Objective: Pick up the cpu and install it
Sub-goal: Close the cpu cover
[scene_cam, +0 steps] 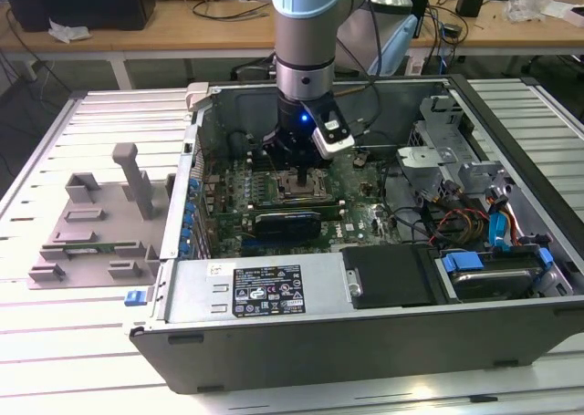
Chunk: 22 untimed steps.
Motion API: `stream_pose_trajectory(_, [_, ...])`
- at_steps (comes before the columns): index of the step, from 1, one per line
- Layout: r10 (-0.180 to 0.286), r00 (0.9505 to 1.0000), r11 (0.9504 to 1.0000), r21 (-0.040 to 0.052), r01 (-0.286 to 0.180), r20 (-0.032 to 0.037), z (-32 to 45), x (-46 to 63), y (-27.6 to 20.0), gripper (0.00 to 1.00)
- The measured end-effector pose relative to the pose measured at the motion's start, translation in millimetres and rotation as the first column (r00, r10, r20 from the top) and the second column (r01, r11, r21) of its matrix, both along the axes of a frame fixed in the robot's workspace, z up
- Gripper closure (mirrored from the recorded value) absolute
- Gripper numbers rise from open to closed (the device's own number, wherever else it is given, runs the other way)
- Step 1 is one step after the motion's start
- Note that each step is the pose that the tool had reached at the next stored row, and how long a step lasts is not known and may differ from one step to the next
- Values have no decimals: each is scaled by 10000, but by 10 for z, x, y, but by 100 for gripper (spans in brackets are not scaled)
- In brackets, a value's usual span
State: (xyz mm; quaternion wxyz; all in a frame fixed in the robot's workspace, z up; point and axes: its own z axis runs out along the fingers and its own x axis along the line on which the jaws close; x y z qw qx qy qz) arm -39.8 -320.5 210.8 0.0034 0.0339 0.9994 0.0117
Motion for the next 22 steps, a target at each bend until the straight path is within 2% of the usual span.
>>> stream_pose_trajectory(2, [1, 10000, 10000, -1, -1, 0, -2, 0, -3, 89])
stream_pose_trajectory(6, [0, 10000, 10000, -3, 0, -1, -1, 0, -75, 89])
stream_pose_trajectory(13, [0, 10000, 10000, -2, 0, 32, -2, -60, -124, 89])
stream_pose_trajectory(17, [1, 10000, 10000, -2, -1, 55, -11, -123, -129, 89])
stream_pose_trajectory(22, [25, 10000, 10000, -2, -24, 82, -46, -150, -129, 89])
